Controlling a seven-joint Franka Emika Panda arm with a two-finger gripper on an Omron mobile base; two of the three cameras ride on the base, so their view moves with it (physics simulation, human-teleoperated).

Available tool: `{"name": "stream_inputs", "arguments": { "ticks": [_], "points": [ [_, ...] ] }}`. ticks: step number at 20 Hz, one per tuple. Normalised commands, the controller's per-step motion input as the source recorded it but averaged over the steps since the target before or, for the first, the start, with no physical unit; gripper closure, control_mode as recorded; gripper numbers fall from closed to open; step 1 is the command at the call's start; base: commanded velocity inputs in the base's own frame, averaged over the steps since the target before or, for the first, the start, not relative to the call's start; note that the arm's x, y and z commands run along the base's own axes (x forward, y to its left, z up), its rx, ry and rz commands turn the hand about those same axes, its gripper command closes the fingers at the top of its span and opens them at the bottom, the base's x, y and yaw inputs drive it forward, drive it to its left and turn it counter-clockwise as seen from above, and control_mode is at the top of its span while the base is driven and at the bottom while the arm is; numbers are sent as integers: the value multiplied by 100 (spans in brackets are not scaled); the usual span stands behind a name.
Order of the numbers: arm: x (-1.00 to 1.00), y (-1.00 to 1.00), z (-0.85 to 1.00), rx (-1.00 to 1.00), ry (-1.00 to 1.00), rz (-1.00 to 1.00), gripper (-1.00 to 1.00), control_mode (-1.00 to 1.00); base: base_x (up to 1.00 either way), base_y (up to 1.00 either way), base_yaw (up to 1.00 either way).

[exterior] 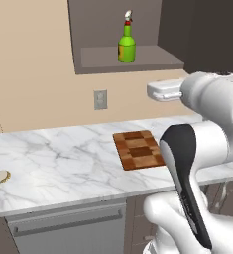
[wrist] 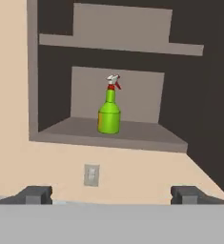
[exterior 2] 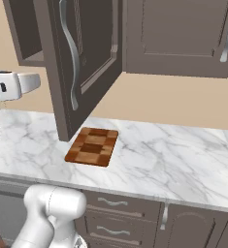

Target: Grab the spray bottle from the cabinet, then place it next to the cutting board for sanitizing. Then grab the dish brush from the countertop next to the sink and place it next to the cutting board.

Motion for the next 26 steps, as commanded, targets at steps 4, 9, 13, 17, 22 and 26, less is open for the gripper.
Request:
{"name": "stream_inputs", "arguments": {
  "ticks": [4,9,13,17,22,26],
  "points": [
    [-8,0,51,9,-50,3,-100,-100,0,0,0],
    [0,6,36,8,-14,1,-100,-100,0,0,0],
    [2,6,54,0,0,0,-100,-100,0,0,0],
    [3,1,54,0,4,0,-100,-100,0,0,0],
    [43,0,17,0,24,0,-100,-100,0,0,0],
    [47,0,-4,0,8,0,-100,-100,0,0,0]
  ]
}}
